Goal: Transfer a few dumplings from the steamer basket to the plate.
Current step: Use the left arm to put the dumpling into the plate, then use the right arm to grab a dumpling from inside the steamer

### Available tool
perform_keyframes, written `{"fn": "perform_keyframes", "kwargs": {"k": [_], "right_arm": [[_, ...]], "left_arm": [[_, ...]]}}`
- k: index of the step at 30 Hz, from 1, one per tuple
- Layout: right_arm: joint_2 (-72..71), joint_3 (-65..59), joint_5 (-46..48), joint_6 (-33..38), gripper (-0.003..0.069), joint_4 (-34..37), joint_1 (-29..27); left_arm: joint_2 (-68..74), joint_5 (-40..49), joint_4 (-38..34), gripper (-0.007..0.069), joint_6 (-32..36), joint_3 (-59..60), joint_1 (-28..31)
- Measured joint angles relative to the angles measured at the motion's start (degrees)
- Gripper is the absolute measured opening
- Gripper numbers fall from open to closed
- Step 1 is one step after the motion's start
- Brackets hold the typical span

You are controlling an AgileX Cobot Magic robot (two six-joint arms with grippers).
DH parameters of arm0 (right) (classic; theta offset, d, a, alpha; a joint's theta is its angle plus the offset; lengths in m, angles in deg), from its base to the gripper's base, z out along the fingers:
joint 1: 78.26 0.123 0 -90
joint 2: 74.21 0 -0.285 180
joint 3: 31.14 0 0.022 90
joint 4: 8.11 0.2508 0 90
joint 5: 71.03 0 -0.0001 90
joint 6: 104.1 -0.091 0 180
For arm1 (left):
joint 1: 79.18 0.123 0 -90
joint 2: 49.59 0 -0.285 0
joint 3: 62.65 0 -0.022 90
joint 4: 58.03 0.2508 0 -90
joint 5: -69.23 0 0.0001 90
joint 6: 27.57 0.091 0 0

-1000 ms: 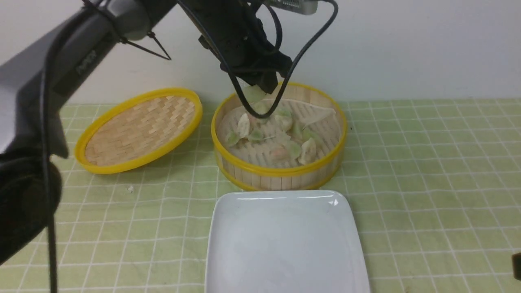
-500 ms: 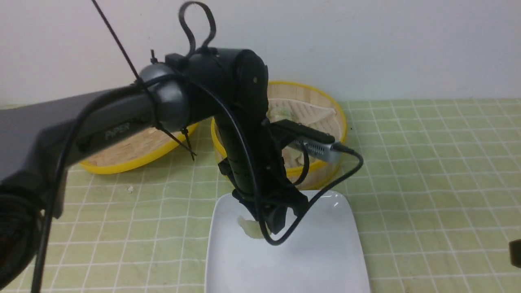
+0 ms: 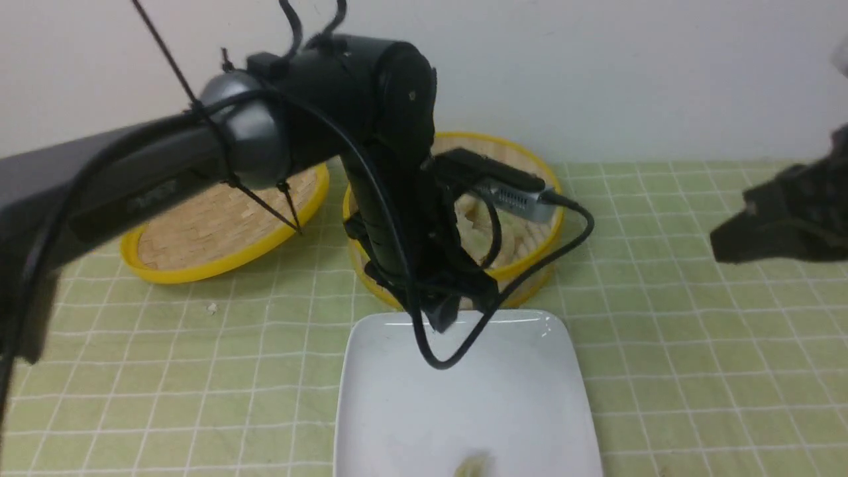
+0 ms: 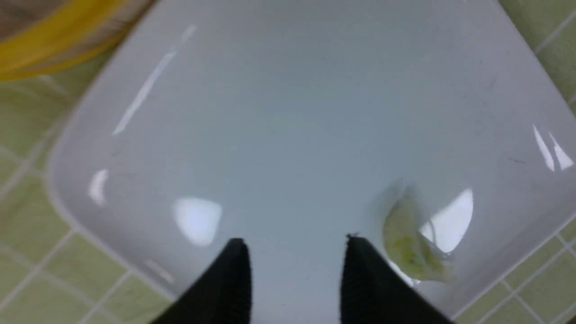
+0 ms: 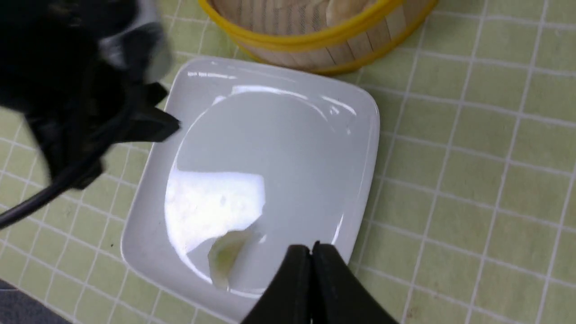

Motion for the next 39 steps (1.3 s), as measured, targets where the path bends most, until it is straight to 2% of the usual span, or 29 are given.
{"fn": "perform_keyframes", "kwargs": {"k": [3,5,10,13,17,22,24,30,36,39], "right_arm": [[7.8,6.4,-0.6,0.3,-0.0010,-0.7,1.3],[13.3,11.0,-1.2,0.7,-0.0008,-2.5,2.8],[26.5,21.5,-2.6,-1.0,0.0010,-9.3,7.2],[36.3,29.7,-3.0,-5.2,0.0043,-12.5,9.2],[43.8,35.5,-3.2,-7.1,0.0092,-12.6,9.8],[53.7,44.8,-3.3,-7.7,0.0217,-12.8,10.3],[57.3,48.7,-4.0,-7.7,0.0295,-14.7,10.4],[62.8,54.2,-4.7,-7.7,0.0405,-17.8,10.4],[66.9,55.6,-4.5,-7.1,0.0414,-18.0,10.4],[67.6,55.7,-4.5,-6.7,0.0363,-17.4,10.4]], "left_arm": [[-8.0,0.1,2.8,0.0028,-3.1,2.9,0.9],[-14.6,0.2,3.7,0.0003,-4.8,6.3,1.7],[-30.3,0.7,4.3,-0.0006,-7.5,16.3,2.3],[-40.2,-0.5,4.1,-0.0006,-9.8,22.8,2.3],[-48.5,-3.2,4.1,-0.0006,-11.6,27.8,2.3],[-58.6,-5.4,4.5,-0.0006,-12.4,33.5,2.3],[-62.0,-5.4,5.5,-0.0006,-12.7,34.3,2.3],[-64.4,-2.9,7.3,-0.0006,-14.6,34.3,2.3],[-64.3,-1.2,8.5,-0.0006,-15.1,34.6,2.3],[-64.3,-1.2,8.5,-0.0006,-15.1,34.7,2.3]]}}
